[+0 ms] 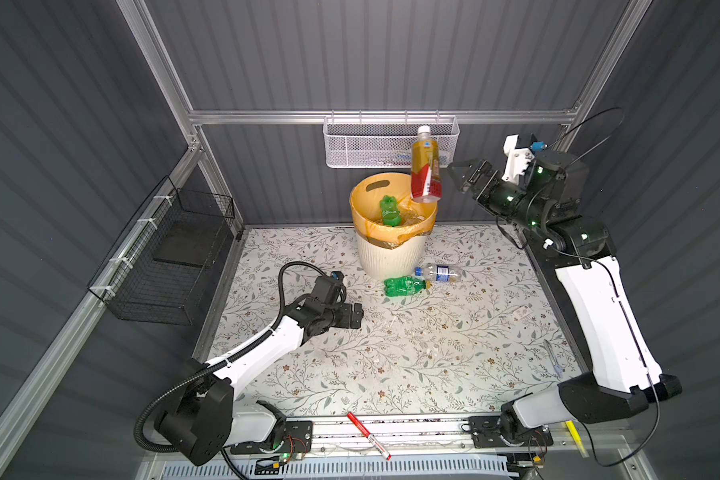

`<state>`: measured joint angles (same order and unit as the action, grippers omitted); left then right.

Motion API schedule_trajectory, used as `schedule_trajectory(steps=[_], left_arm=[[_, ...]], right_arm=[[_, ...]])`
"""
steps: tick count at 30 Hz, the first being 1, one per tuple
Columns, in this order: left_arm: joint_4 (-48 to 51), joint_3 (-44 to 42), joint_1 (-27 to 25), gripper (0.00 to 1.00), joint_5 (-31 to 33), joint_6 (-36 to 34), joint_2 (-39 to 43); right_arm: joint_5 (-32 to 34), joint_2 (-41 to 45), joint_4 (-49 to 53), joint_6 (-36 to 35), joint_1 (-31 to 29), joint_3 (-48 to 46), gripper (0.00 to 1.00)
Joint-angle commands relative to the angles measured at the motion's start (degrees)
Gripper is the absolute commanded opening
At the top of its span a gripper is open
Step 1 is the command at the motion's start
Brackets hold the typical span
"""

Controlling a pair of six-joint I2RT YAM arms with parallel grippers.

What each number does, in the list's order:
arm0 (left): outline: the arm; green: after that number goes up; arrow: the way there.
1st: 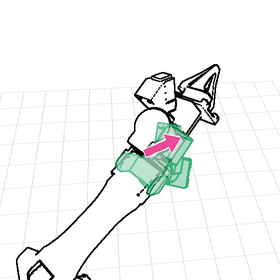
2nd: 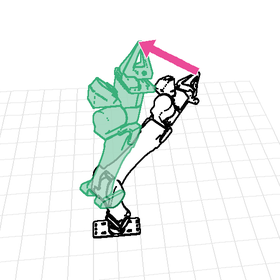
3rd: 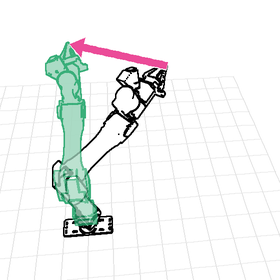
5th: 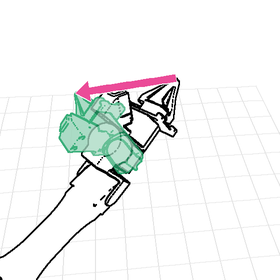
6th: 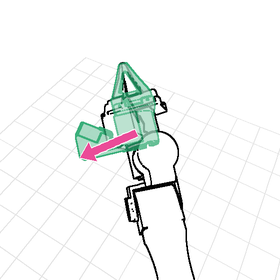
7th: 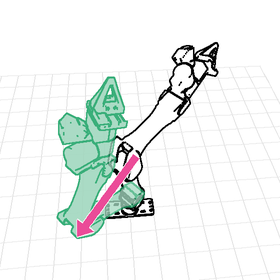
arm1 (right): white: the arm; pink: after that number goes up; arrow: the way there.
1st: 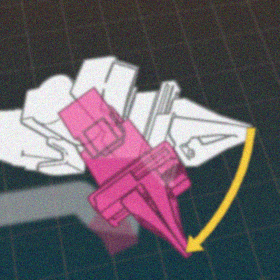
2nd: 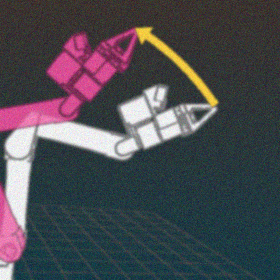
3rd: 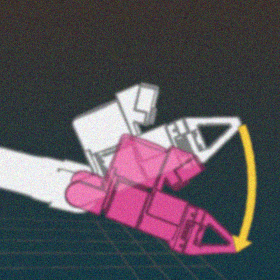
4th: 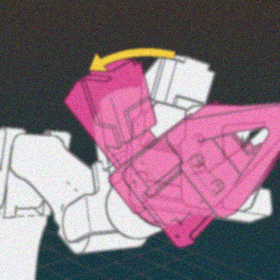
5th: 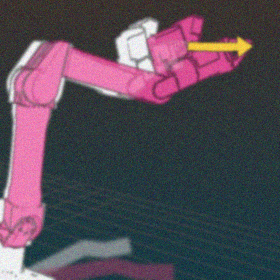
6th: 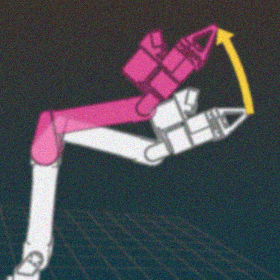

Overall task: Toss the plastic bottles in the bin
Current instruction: 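Lift the yellow-red bottle with right gripper over the bin and release, then withdraw right arm while left gripper reaches the green yellow-cap bottle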

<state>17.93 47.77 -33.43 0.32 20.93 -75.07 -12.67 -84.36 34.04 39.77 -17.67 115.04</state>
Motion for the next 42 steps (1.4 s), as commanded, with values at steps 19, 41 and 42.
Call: schedule_trajectory(steps=[19,41,42], left_arm=[[-4.2,14.3,-10.4,1.00,8.7,-17.4,-14.9],[-12.9,32.6,-13.6,1.00,14.3,-26.0,-42.4],[-12.6,34.7,-13.6,1.00,13.6,-25.9,-43.3]], right_arm=[[-3.2,16.6,-0.5,0.4,10.7,-32.5,0.99],[-9.7,28.1,-2.3,-0.8,19.4,-58.1,0.99],[-9.9,27.9,-2.4,-0.9,19.5,-58.1,0.99]])
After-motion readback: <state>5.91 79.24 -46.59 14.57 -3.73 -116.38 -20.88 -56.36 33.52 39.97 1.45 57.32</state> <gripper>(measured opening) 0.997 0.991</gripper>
